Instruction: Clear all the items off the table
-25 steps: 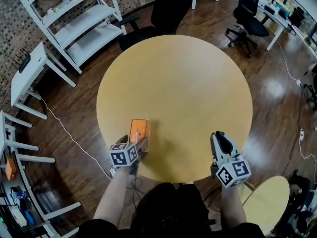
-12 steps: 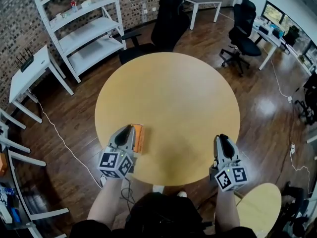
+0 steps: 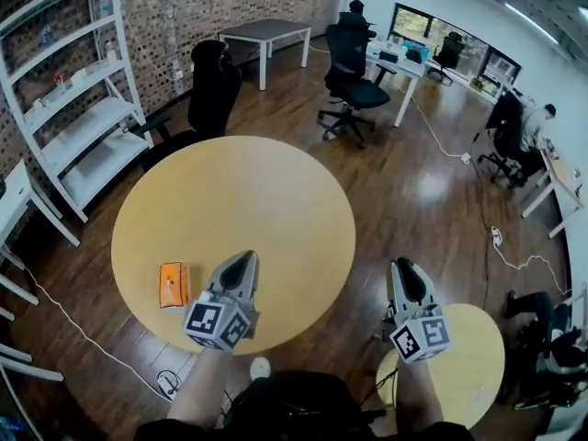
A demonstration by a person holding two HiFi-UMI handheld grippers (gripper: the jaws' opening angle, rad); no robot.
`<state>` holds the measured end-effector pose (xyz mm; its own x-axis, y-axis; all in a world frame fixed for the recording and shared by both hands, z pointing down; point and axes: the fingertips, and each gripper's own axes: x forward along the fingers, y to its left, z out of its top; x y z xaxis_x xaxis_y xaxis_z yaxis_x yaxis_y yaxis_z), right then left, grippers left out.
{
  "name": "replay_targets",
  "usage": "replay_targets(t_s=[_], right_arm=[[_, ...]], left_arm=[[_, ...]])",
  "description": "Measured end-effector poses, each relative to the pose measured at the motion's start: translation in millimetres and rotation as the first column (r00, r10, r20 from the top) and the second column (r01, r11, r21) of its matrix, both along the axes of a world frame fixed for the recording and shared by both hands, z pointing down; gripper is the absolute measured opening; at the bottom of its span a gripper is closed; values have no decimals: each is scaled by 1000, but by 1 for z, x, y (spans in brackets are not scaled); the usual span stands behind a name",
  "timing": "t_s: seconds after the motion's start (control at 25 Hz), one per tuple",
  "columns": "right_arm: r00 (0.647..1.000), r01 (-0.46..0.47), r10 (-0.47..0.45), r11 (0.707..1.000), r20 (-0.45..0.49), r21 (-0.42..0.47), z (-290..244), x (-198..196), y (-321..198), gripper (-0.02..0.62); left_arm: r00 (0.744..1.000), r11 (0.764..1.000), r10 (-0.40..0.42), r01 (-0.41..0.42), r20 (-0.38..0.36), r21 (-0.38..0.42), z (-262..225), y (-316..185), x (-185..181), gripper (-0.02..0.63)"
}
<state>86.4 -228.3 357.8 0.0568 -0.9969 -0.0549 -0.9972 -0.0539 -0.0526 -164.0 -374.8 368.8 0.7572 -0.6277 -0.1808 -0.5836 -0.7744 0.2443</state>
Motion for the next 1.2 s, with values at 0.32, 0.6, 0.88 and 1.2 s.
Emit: replay_targets(t_s=[0.32,0.6,0.88,1.2], right_arm=[[984,-178,178,984,14,4,-8,42,67,77],[953,-300,299,953,46,33,-8,73,124,77],[906,-424,422,904,46,56,-7,110,198,77],[782,-624,623,779,32,65,-6,157,332,77]], left_arm=[[958,958,285,-285,13,33,-25,46,99,0],[922,921,386,-388,38,36,-28,75,148,2],[876,874,481,-483,39,54,-33,123,209,0],[756,755,654,-654,9,50,-26,225,298,0]])
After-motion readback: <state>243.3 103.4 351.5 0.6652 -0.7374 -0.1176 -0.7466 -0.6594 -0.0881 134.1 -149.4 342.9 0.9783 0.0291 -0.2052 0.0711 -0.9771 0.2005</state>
